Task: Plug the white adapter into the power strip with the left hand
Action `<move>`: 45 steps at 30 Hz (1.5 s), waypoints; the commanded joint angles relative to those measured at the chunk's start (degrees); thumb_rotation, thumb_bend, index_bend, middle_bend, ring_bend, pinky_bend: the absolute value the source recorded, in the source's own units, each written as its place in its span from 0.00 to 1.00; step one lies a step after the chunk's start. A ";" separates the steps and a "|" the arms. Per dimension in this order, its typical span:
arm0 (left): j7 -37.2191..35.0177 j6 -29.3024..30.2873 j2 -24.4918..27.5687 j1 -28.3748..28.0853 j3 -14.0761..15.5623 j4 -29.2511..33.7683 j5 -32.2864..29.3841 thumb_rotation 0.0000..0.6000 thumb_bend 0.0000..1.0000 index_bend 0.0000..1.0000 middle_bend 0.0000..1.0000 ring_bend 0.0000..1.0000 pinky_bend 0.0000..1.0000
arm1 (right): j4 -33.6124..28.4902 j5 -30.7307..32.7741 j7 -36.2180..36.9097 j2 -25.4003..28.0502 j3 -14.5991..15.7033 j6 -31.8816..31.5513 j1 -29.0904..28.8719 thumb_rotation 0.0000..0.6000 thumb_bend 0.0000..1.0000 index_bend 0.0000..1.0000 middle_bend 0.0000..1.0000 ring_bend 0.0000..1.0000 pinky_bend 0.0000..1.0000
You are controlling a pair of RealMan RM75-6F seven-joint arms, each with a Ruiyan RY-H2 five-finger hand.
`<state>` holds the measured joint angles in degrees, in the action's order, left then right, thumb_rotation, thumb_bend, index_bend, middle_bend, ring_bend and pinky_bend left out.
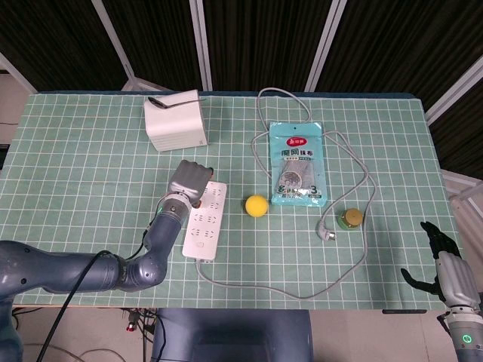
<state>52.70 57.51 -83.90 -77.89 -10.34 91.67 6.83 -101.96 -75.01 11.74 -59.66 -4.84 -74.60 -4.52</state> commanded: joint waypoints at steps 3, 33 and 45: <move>-32.70 4.28 -4.18 13.36 -10.14 1.52 23.03 1.00 0.31 0.67 0.80 0.71 0.80 | 0.06 -0.03 -0.06 -0.04 0.01 -0.09 0.03 1.00 0.34 0.00 0.00 0.00 0.00; -62.85 -36.81 0.67 21.18 -18.35 -4.28 3.84 1.00 0.32 0.84 1.00 0.94 1.00 | -0.14 0.32 0.12 0.17 0.04 0.46 -0.09 1.00 0.34 0.00 0.00 0.00 0.00; -69.46 -39.57 -0.19 22.05 -17.70 -7.50 9.28 1.00 0.32 0.84 1.00 0.94 1.00 | -0.20 0.34 0.14 0.17 0.06 0.46 -0.08 1.00 0.34 0.00 0.00 0.00 0.00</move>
<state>-16.44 18.12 -83.94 -55.82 -28.21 84.42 15.81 -102.16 -74.67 11.88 -59.49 -4.76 -74.13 -4.59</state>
